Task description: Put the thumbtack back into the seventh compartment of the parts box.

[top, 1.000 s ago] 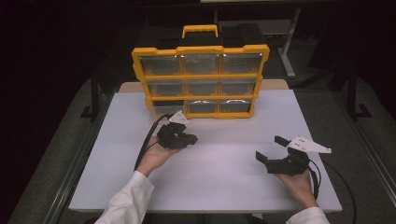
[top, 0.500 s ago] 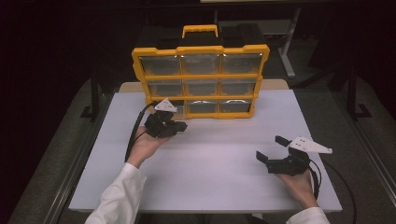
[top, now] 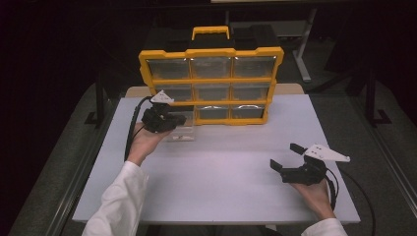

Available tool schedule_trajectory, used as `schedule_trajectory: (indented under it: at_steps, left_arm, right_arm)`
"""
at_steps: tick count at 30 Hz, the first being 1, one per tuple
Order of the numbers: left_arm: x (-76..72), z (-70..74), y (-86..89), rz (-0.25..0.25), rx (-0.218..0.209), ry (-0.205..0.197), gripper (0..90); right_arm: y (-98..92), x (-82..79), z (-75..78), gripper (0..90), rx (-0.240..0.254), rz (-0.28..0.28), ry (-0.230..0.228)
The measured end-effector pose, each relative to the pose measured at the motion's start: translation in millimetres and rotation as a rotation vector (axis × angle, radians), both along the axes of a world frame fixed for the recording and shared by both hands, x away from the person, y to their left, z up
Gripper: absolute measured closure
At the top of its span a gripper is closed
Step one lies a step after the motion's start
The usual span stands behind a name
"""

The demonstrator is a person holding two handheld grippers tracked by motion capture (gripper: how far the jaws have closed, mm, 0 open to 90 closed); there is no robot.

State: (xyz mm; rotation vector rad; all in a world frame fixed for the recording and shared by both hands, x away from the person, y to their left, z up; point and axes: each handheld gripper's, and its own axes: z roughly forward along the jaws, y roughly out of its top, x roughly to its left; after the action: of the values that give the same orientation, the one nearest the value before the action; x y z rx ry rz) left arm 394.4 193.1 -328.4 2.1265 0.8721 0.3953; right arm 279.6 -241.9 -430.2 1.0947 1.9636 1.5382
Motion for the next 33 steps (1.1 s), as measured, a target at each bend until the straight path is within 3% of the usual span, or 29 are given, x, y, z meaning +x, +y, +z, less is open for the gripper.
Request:
schedule_trajectory:
  at_steps: [9,19,22,24,27,28,32,33]
  left_arm:
    - [11.1,0.4,14.5,0.081,-0.006,-0.027,84.0]
    - [20.4,-4.9,17.8,0.115,0.014,-0.022,84.0]
    - [21.3,-5.4,19.5,0.12,-0.004,-0.009,73.3]
    - [21.0,-6.1,19.4,0.121,-0.009,0.003,58.1]
    - [19.1,-6.0,19.4,0.146,-0.004,-0.009,38.4]
    - [15.4,-5.3,21.6,0.172,-0.033,-0.029,28.5]
    - [10.1,-5.6,21.6,0.175,-0.035,-0.039,13.7]
    - [4.8,-6.1,21.0,0.174,-0.038,-0.056,8.9]
  right_arm:
    - [-2.5,0.3,0.4,0.0,0.002,-0.006,-0.002]
    - [-2.0,0.6,-0.2,0.0,0.0,-0.006,0.004]
    - [-2.1,0.6,-0.3,0.0,0.001,-0.008,0.006]
    - [-2.2,0.6,-0.3,0.0,-0.001,-0.009,0.005]
    - [-2.5,0.6,-0.2,0.0,0.001,-0.011,0.002]
    - [-2.5,0.5,-0.1,0.0,0.001,-0.011,0.002]
    - [-2.4,0.4,-0.1,0.0,0.0,-0.014,0.001]
    - [-2.9,0.6,-0.3,0.0,0.0,-0.016,0.002]
